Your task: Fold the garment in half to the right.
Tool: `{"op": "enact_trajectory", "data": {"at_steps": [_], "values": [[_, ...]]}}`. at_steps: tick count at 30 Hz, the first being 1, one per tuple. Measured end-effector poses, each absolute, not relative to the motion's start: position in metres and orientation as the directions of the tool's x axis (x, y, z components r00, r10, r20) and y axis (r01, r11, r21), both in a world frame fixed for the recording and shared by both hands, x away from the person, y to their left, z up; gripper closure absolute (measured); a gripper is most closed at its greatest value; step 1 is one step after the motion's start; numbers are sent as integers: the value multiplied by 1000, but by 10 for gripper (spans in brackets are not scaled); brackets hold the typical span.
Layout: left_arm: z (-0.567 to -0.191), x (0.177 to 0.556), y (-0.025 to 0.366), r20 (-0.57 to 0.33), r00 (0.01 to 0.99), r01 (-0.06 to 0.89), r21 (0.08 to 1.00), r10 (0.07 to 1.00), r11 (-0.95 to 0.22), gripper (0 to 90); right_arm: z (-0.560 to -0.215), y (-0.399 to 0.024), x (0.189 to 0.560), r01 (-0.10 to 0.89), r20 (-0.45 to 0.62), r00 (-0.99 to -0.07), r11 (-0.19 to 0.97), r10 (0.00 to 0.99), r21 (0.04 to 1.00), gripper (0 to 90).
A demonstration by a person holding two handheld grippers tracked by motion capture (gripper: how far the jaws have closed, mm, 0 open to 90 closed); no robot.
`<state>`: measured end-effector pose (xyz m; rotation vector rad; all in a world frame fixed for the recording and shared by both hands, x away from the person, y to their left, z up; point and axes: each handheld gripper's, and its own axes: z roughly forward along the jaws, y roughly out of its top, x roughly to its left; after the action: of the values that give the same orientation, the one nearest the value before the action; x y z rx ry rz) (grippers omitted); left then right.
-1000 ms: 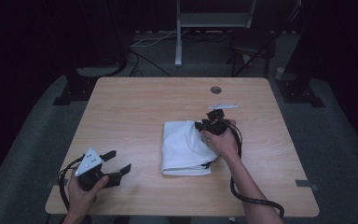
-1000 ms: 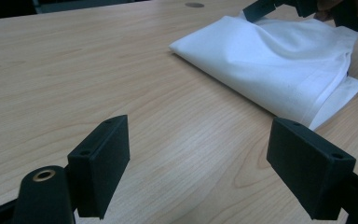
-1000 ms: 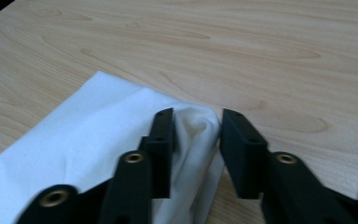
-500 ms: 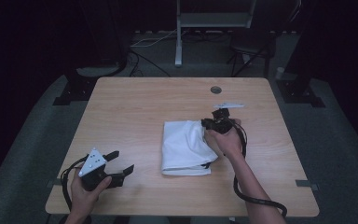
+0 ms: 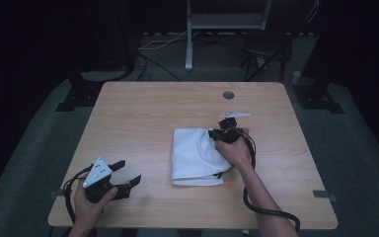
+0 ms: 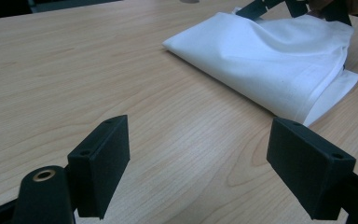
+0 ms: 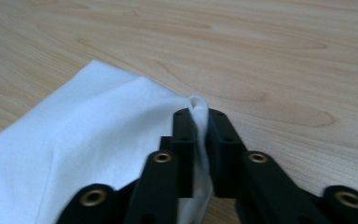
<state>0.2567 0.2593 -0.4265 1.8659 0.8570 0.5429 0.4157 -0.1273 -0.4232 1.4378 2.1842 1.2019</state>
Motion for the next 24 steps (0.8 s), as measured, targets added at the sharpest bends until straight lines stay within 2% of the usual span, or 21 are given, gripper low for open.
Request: {"op": "enact_trajectory", "data": {"at_steps": [16,24], "values": [[-427,257,257,7,657,319,904,754,-286,213,-407,-138,411,612,223,-474,137,852,779,859],[-428,257,259,6,655,324,901,756,-288,213,-419,-144,415,641,216,-434,131,875,756,801]]}}
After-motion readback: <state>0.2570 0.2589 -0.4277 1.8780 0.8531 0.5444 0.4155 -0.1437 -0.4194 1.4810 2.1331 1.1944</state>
